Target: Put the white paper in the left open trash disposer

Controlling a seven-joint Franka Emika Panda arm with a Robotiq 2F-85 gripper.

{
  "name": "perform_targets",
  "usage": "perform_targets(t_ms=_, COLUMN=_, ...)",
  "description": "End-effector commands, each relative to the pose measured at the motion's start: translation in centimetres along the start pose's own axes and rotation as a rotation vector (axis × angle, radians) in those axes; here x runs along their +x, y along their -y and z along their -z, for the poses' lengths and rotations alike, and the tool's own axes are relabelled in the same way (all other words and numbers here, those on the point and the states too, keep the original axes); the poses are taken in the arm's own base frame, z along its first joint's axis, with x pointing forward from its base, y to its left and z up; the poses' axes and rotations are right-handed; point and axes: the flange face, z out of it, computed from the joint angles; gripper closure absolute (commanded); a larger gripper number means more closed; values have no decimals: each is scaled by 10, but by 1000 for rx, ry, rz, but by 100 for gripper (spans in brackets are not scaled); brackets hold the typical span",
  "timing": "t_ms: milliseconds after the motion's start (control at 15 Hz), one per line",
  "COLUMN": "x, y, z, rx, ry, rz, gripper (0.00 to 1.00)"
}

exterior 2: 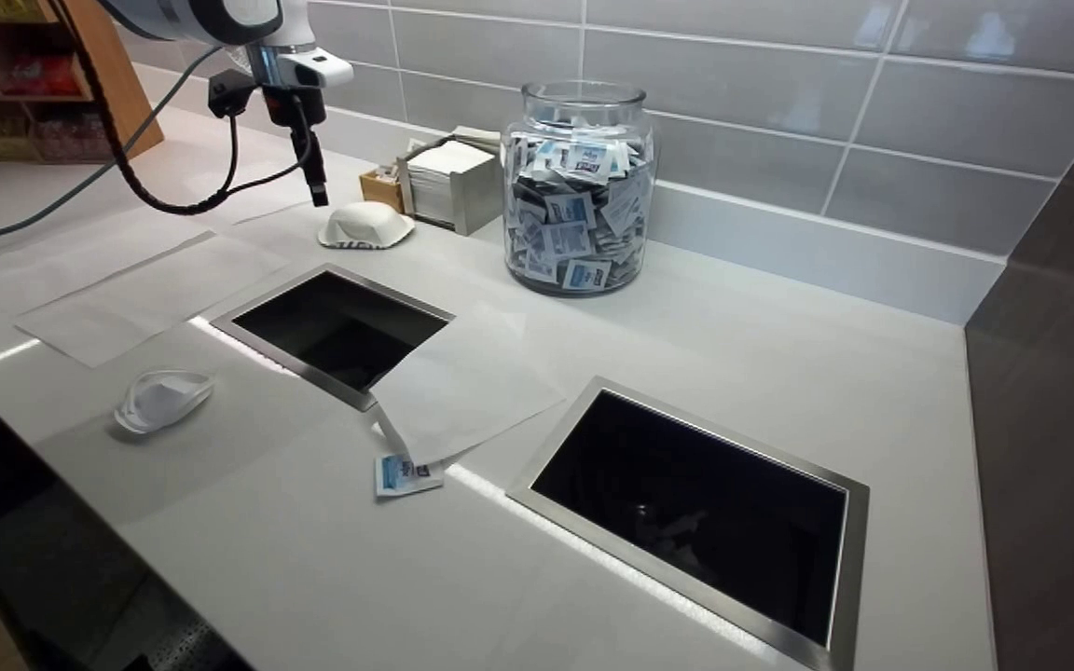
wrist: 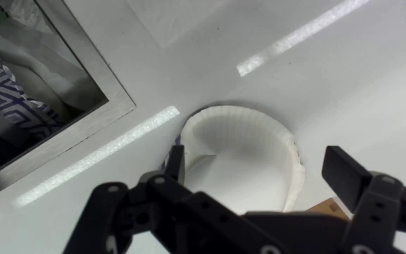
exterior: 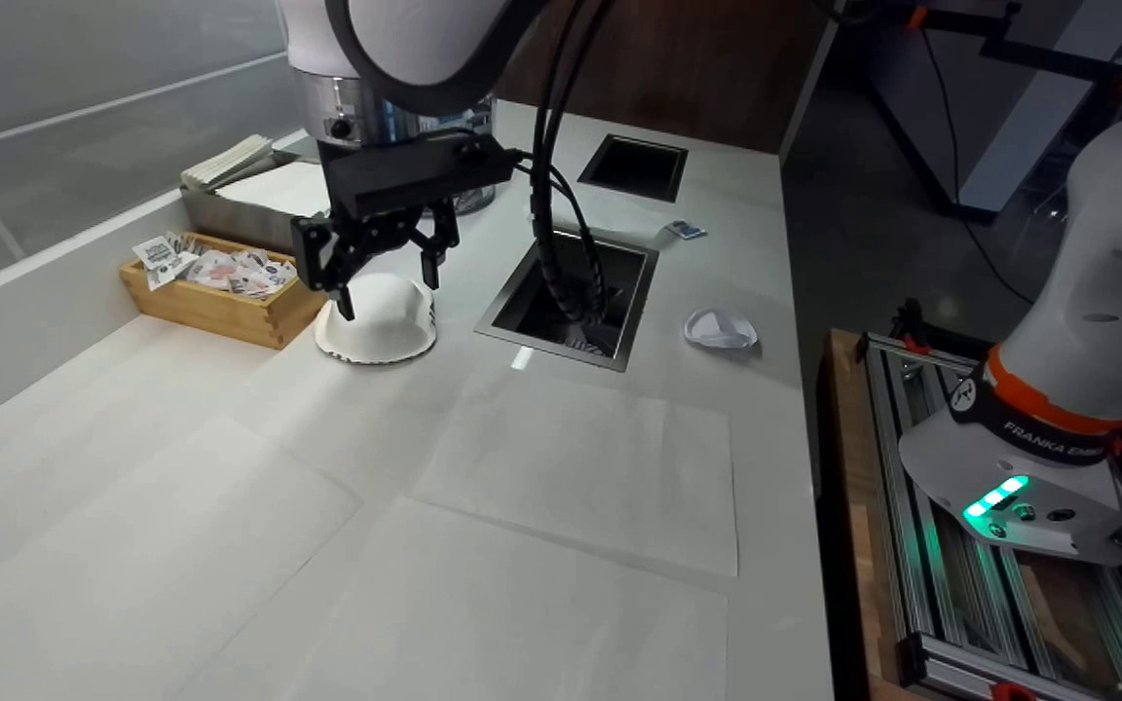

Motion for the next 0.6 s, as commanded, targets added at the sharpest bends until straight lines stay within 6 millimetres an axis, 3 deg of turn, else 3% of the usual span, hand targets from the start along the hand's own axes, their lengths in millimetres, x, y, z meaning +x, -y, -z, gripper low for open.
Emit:
perform_targets(t_ms=0, x=15, y=12, z=-13, rx=-23, ry=-39, rz=-44, gripper=0)
perform_targets(t_ms=533, x=29, y=14, z=-24, rx=-37, ry=-52, rz=-125, gripper=0)
